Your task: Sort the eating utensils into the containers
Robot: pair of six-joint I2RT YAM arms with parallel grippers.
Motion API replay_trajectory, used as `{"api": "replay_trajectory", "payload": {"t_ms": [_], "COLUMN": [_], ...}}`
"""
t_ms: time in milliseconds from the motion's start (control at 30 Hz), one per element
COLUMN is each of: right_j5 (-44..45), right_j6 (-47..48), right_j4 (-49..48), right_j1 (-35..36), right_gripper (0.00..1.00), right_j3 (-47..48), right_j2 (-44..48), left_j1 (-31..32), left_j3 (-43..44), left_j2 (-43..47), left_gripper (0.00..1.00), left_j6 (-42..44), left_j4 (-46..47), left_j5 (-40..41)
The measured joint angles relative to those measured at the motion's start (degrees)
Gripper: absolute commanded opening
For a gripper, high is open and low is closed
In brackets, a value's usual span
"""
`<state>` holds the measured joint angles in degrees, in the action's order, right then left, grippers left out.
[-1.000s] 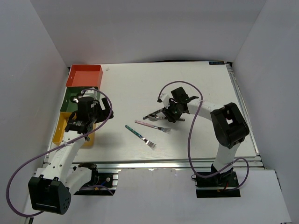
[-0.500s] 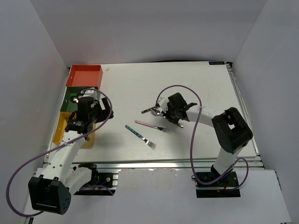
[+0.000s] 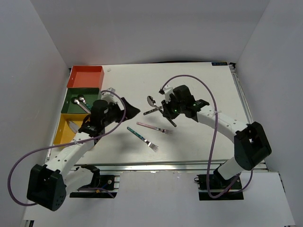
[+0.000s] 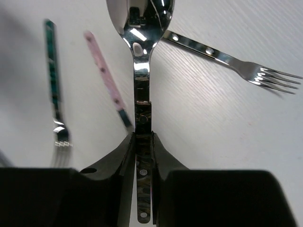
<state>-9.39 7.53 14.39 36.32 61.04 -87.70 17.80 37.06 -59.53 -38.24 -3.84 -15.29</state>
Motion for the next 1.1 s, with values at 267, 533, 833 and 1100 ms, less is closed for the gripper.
{"api": "replay_trajectory", "payload": {"t_ms": [267,533,833,1100], "right_j5": [-1.0,1.8,4.8,6.5], "right_j6": [-16.9,-25.1,-26.4,-25.7], "right_j4": [-0.1,-1.0,-0.6,-0.8], "right_j1": [8.5,10.9,11.0,11.0], "right_gripper": [0.0,0.0,0.0,0.0], "right_j3": [3.7,3.7,4.7,4.9], "right_j2": [1.2,5.0,3.7,2.6], "left_j1": [12.2,12.8,13.2,13.2], "left_j3": [3.6,4.2,4.2,5.5], "left_j2": [-8.1,-12.1,-11.3,-9.0], "left_gripper": [0.8,0.62,0.89,0.91], "left_j6": [-7.8,-10.4,-11.7,-11.8], "left_j4": [15.3,16.4,16.3,14.4], "left_j5": [0.7,4.5,5.1,5.9]}}
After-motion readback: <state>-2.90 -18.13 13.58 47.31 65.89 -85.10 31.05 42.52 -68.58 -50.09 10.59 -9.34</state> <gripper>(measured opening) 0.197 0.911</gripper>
